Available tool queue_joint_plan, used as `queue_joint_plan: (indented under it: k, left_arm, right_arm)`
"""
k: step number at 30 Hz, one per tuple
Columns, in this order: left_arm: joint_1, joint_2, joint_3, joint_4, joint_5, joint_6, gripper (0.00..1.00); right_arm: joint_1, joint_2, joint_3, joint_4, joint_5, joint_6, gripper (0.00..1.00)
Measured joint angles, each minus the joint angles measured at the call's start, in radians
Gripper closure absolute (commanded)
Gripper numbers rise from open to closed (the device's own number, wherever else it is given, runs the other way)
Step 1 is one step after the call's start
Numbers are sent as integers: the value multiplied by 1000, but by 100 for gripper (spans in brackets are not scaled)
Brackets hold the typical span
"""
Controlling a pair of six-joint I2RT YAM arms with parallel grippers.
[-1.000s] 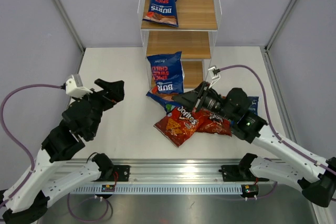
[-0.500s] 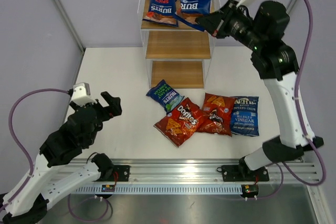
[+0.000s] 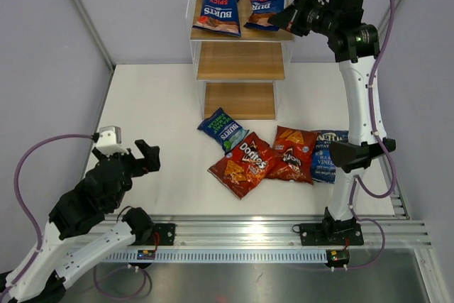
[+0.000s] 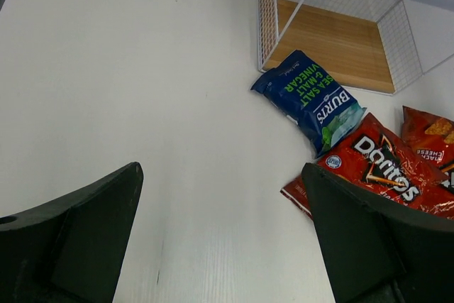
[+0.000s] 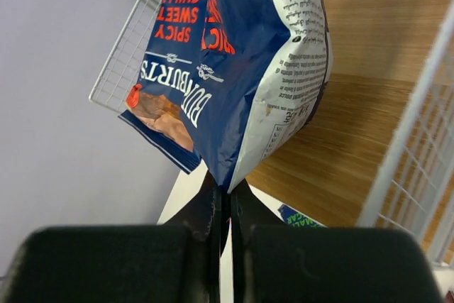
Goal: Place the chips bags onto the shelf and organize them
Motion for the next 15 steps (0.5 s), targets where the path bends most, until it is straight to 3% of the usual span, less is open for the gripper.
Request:
queue_joint_plan:
  k: [10,11,12,15]
  left_arm:
    - [0,0,-14,-1,40,24,1]
    - [0,0,-14,-1,42,25,1]
    - [0,-2,-14,0,47,26,1]
    - [0,-10,-16,6,57,30,1]
  right_arm:
    - [3,42,37,4,-97,31,91]
    - [3,44,37,5,-100,30,85]
    - [3,47,38,5,-101,28,66]
    - [2,53,39,4,-101,19,58]
